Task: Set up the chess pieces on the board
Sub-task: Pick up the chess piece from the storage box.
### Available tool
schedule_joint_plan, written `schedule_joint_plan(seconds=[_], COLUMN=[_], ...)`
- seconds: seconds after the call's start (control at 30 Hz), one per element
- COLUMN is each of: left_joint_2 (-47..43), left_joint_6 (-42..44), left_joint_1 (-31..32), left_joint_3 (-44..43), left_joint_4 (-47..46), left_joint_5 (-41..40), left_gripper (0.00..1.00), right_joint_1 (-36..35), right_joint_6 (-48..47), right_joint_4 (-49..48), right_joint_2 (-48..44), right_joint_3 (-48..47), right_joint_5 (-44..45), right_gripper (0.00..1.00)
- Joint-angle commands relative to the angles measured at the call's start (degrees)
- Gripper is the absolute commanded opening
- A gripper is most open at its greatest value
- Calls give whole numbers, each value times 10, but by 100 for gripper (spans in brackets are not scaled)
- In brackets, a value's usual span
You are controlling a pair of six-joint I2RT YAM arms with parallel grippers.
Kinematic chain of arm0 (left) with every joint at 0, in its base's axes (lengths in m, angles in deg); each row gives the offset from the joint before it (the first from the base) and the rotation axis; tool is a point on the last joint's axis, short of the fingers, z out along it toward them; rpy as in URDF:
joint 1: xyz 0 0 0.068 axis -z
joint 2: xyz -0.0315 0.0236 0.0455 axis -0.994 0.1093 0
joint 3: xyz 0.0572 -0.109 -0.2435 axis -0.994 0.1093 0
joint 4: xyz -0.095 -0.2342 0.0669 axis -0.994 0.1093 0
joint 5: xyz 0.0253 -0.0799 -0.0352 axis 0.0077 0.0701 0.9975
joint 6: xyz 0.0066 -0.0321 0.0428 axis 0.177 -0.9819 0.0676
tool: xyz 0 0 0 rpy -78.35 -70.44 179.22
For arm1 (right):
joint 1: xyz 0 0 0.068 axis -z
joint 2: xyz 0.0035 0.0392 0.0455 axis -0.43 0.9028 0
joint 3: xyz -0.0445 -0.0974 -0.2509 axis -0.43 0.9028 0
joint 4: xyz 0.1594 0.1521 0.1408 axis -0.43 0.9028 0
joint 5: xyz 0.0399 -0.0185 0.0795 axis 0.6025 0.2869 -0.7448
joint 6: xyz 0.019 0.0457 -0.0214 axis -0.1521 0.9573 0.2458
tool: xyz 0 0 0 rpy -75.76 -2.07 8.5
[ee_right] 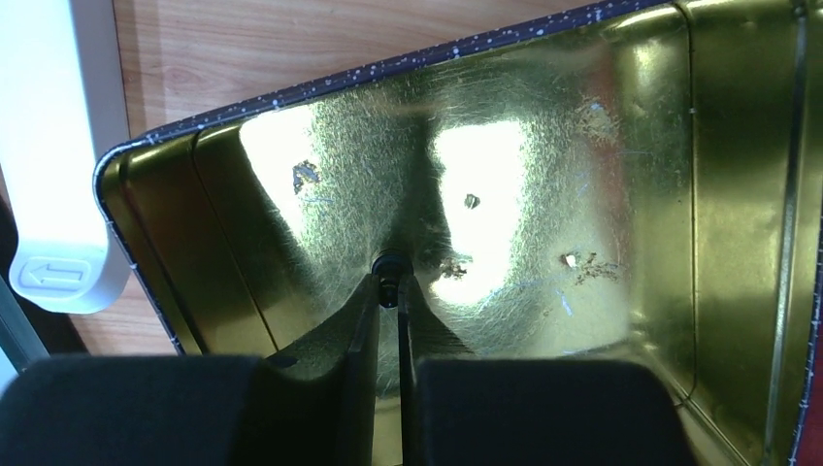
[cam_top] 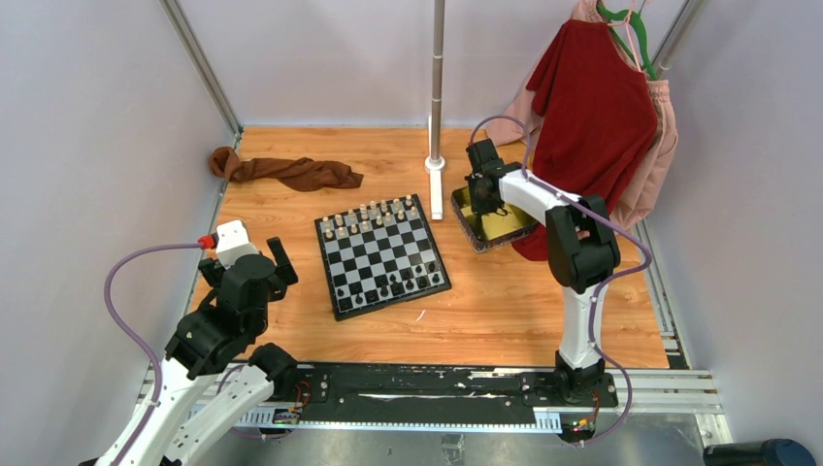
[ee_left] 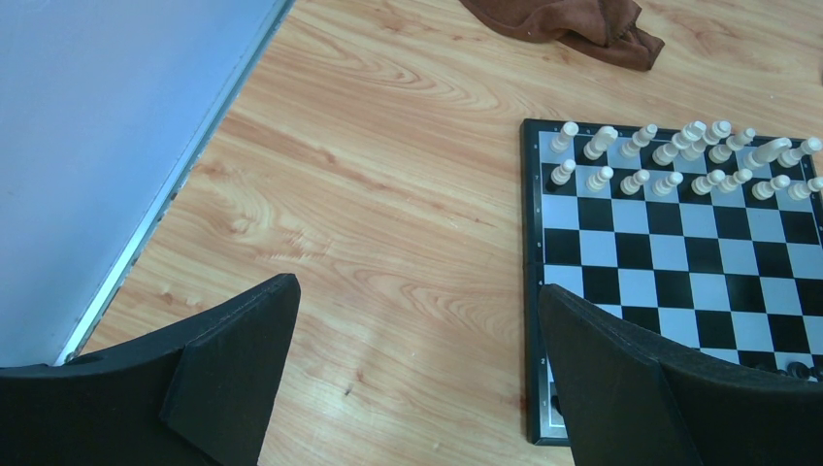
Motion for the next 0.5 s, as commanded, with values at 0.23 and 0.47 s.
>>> schedule_joint_plan(seconds=[0.23, 0.47], left_joint_2=[-10, -19], left_joint_6=[3, 2], left_joint_1=[4, 4], left_joint_3=[5, 6], left_joint_4=[-11, -11], left_joint_5=[-6, -8], left_gripper=[100, 100], right_joint_1=[-34, -92], right_joint_6=[-43, -60], right_joint_4=[34, 66], right_joint_2=[-72, -106], right_joint_3=[-14, -46], right_joint_5=[52, 60], right_gripper=[0, 0])
